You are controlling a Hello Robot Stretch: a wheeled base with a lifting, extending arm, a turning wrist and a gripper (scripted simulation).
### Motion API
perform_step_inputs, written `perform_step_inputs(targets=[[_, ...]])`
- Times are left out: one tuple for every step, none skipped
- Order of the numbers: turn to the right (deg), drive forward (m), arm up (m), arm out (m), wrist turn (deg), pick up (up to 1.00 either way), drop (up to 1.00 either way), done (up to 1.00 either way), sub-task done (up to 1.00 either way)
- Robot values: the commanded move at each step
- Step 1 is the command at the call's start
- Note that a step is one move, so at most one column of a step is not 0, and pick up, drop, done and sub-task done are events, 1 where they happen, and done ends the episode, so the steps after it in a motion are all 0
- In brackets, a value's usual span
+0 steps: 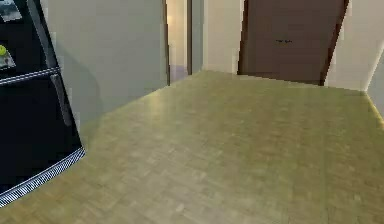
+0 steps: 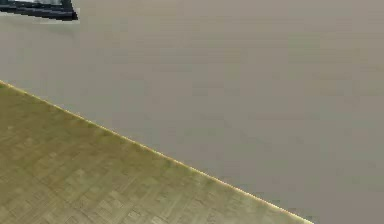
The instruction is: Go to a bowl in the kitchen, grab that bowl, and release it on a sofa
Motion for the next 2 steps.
perform_step_inputs(targets=[[-45.0,0.00,0.00,0.00,0.0,0.00,0.00,0.00,0.00],[-45.0,0.00,0.00,0.00,0.0,0.00,0.00,0.00,0.00]])
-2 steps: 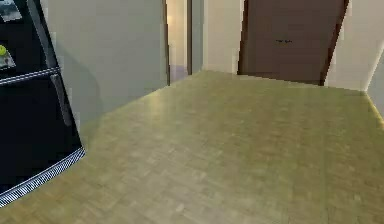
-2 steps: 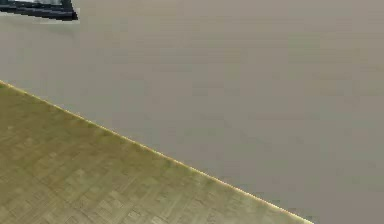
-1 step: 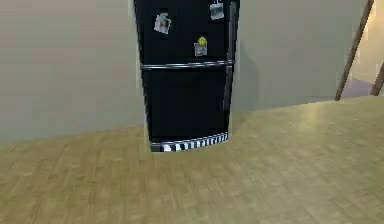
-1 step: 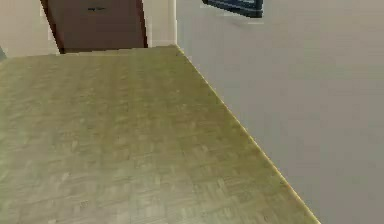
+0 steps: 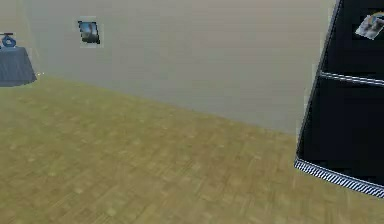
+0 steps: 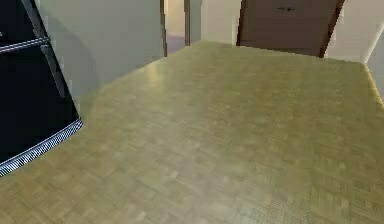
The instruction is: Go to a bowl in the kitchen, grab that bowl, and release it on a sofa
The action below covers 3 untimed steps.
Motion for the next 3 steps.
perform_step_inputs(targets=[[-45.0,0.00,0.00,0.00,0.0,0.00,0.00,0.00,0.00],[-12.0,0.00,0.00,0.00,0.0,0.00,0.00,0.00,0.00],[0.0,0.90,0.00,0.00,0.0,0.00,0.00,0.00,0.00]])
